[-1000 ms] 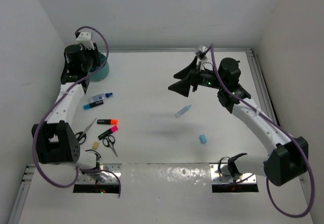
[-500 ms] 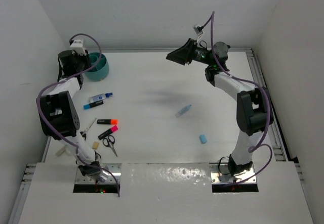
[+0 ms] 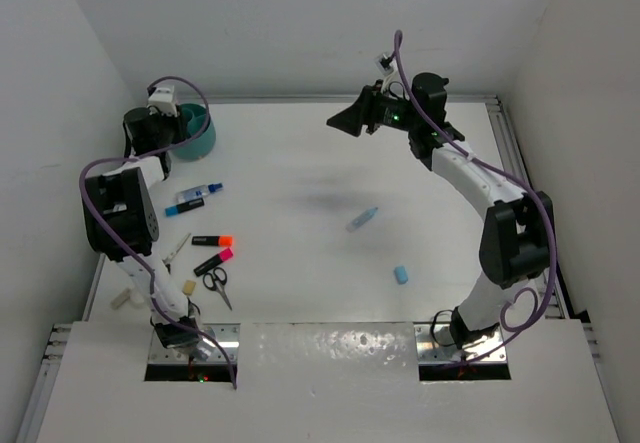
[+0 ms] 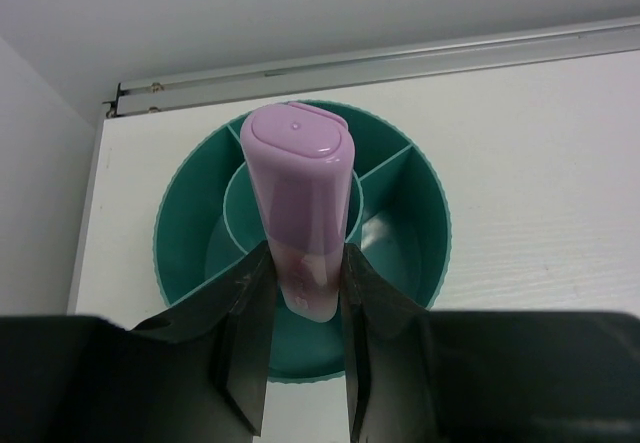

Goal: Sort the stationery into containers
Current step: Place the pen in the storage box.

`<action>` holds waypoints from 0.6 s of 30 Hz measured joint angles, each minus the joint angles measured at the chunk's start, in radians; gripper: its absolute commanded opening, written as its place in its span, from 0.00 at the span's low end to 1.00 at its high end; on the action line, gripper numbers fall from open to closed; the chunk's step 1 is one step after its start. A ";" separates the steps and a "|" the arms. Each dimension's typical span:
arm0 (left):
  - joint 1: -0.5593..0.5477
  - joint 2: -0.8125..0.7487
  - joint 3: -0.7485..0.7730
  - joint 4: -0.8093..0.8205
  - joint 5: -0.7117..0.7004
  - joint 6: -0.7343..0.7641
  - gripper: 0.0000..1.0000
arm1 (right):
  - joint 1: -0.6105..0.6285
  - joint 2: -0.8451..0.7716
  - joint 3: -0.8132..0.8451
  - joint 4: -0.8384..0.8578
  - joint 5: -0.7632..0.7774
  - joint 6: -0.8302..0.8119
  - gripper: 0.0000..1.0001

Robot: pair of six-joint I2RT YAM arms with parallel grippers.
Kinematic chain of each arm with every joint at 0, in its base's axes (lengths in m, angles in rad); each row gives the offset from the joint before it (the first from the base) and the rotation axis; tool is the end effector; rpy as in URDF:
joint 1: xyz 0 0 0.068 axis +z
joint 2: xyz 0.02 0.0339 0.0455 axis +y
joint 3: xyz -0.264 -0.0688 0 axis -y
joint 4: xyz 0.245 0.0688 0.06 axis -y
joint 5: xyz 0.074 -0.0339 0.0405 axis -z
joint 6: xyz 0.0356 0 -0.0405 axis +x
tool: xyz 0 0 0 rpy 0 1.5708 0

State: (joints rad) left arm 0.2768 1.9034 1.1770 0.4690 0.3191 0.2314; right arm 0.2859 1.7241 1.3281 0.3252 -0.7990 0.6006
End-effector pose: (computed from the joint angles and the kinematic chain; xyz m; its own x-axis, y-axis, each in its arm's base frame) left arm 0.4200 0.1077 0.2177 -0.2309 0.1608 -0.9596 0.0876 0.9857 0.1441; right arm 0.3843 0.1396 0.3283 -0.5547 0.2477 -0.7943 -0.6897 0.3970 0.6055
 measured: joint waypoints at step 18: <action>0.002 0.049 -0.032 0.031 0.019 0.026 0.35 | 0.007 -0.006 0.018 -0.198 0.090 -0.141 0.66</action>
State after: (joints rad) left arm 0.2783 1.9526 1.1446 0.5003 0.3378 0.2569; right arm 0.2932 1.7180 1.3464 0.1268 -0.7094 0.4595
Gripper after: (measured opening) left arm 0.322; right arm 0.656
